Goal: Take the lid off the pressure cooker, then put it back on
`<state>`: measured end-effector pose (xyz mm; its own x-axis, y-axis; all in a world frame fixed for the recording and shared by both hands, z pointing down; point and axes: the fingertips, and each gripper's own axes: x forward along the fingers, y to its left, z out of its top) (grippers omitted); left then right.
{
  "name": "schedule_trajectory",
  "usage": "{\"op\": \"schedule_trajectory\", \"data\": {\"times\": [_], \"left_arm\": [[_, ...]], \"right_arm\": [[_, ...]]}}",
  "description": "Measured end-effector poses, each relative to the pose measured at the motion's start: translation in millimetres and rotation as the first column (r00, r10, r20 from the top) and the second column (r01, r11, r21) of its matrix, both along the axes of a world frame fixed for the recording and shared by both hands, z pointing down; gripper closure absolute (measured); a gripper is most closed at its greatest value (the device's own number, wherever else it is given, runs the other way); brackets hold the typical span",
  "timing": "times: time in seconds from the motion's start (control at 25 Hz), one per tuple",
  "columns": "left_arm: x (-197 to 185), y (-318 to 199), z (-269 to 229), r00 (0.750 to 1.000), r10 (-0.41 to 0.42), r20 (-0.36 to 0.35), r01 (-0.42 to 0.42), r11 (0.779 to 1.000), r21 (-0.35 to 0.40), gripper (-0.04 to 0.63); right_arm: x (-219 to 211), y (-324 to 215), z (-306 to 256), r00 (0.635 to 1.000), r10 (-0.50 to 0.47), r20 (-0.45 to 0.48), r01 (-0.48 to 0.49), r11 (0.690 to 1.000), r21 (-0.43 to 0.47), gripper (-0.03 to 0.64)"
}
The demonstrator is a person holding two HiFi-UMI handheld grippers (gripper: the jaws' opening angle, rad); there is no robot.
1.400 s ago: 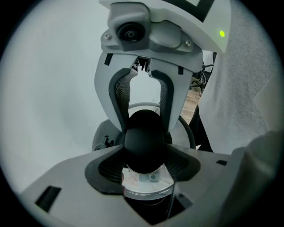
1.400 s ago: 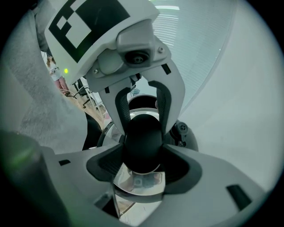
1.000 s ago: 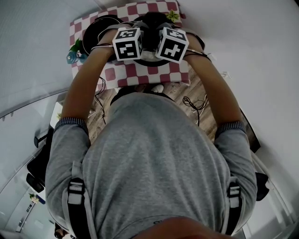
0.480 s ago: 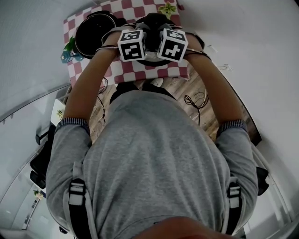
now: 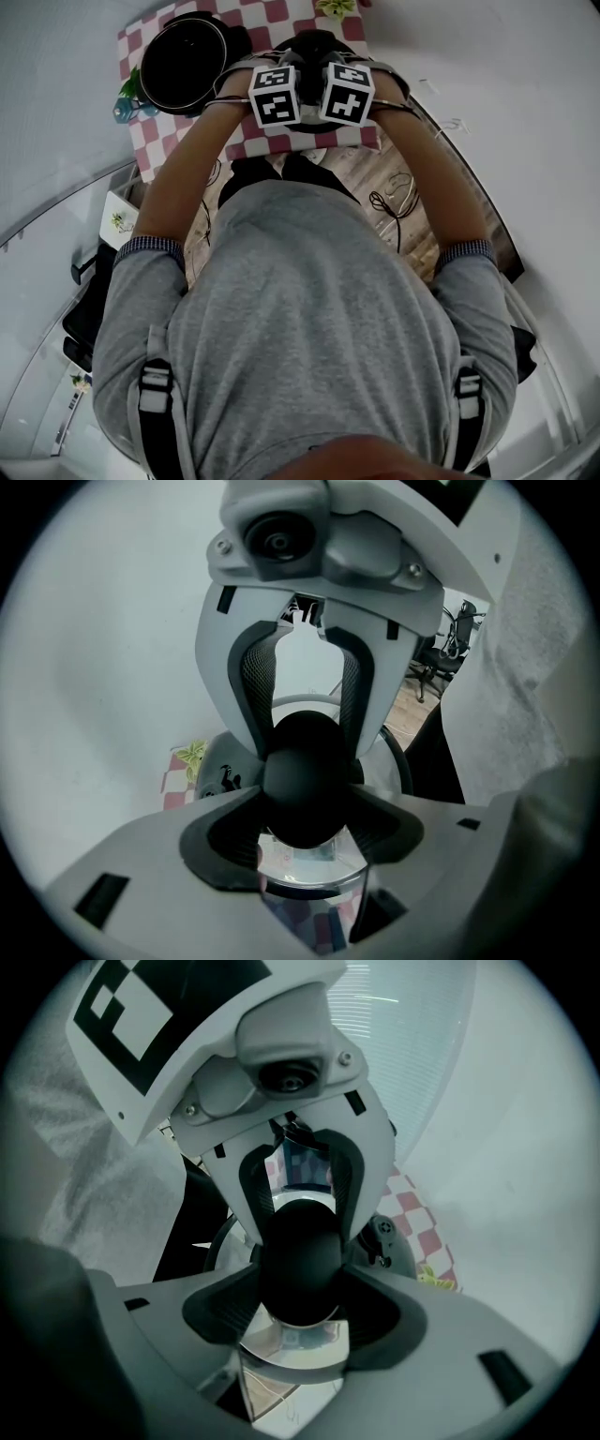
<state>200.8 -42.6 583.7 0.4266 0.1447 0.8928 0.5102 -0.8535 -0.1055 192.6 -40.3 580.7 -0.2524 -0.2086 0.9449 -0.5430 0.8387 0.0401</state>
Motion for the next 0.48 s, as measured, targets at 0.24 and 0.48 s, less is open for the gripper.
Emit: {"op": "schedule_trajectory", "data": {"times": [0.24,0.48], "left_arm": [[3.0,2.4,29.7,1.000,0.000,0.014,0.000,1.000,-0.016,0.295],[5.7,3.5,58.6,1.000,-0.003,0.014,0.004,0.999,-0.033,0.295]], "right_arm": [[3.4,2.6,29.8,1.000,0.006,0.004,-0.006,1.000,-0.018,0.337],[6.1,3.3,58.5,1.000,0.005,-0.001,-0.005,0.999,-0.039,0.337]]}}
